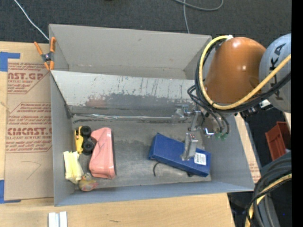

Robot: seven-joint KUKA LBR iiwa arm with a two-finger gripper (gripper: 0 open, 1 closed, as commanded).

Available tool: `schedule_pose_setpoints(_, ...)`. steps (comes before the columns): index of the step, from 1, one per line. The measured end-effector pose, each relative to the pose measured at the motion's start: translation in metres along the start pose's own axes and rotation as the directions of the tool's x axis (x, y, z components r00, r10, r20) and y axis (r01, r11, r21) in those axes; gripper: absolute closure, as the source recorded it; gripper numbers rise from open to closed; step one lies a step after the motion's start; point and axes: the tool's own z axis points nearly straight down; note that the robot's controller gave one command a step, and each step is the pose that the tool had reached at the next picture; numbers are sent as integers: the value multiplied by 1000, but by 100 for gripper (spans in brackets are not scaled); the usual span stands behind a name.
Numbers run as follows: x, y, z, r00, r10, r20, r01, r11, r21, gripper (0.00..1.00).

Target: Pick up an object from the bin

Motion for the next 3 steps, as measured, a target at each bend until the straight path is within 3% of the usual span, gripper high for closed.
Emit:
schedule_pose_setpoints(1,-1,0,-5,1000,0,9,0,1000,0,0)
schedule_pose_setpoints(2,20,-15,83,1000,25,1,-25,1000,-1,0)
schedule_pose_setpoints(3,24,-17,93,1000,23,-3,-23,1000,-1,0)
